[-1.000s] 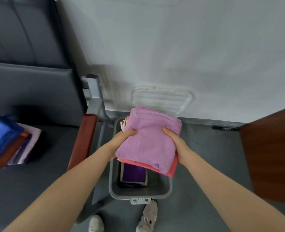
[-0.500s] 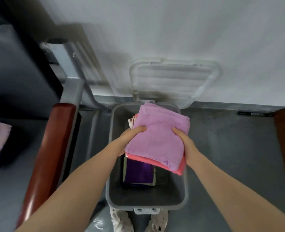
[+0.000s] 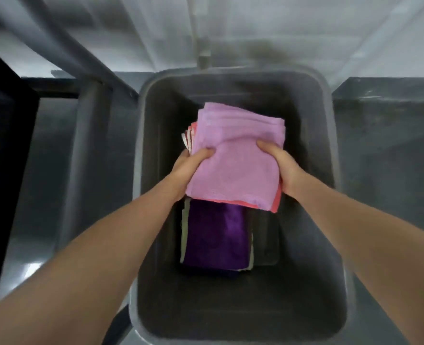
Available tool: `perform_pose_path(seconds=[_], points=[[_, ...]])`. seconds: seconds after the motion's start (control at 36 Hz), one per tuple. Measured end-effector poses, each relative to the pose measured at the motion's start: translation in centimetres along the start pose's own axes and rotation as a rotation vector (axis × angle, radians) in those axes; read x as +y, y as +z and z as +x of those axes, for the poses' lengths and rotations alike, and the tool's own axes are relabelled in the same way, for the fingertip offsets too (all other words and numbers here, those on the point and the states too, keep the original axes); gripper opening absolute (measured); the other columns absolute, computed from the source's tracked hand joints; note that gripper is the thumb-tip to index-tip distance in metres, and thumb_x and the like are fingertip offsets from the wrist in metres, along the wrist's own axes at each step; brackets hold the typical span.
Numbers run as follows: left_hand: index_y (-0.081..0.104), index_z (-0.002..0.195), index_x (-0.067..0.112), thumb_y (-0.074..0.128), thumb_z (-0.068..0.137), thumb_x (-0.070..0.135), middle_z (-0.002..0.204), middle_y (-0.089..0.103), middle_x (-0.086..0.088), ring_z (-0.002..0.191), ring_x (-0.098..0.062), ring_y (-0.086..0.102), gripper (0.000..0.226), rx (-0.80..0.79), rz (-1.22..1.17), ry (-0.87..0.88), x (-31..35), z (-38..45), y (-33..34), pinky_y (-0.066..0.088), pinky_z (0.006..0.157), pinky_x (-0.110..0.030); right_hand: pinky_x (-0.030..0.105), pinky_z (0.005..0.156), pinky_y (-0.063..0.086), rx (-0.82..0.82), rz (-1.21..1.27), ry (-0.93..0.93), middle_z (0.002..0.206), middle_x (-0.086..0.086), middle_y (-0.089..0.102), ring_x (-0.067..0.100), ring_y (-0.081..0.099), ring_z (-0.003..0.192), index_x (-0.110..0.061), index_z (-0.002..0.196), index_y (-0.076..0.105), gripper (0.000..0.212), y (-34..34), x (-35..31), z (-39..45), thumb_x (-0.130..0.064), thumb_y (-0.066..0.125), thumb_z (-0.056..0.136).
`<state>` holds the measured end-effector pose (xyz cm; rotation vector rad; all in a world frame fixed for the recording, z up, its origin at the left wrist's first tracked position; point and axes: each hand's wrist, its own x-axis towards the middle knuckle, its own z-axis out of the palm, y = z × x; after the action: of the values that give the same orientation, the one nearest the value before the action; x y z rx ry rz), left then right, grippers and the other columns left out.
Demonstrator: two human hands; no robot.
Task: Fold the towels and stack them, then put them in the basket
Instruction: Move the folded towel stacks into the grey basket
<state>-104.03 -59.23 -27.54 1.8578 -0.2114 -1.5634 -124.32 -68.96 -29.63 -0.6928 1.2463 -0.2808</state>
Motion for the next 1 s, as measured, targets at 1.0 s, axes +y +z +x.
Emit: perform_pose_path(seconds=[1.0], points=[[0.034,0.147,0.009,0.029,0.104,0.029,0.144,0.04,-0.022,0.129,-0.036,0.043,0.048,0.427,0.362,0.081,0.4,-1.3,0.6,0.035,0.107,-0.039,0.033,0.101,0.038,0.389,-0.674,-0.015,0.14,0.019,0.052,0.034,0.049,0.128,-0.002,0.142,0.04,0.06,5.2,1.3,-2.9,-0.041,0.05,0.098]])
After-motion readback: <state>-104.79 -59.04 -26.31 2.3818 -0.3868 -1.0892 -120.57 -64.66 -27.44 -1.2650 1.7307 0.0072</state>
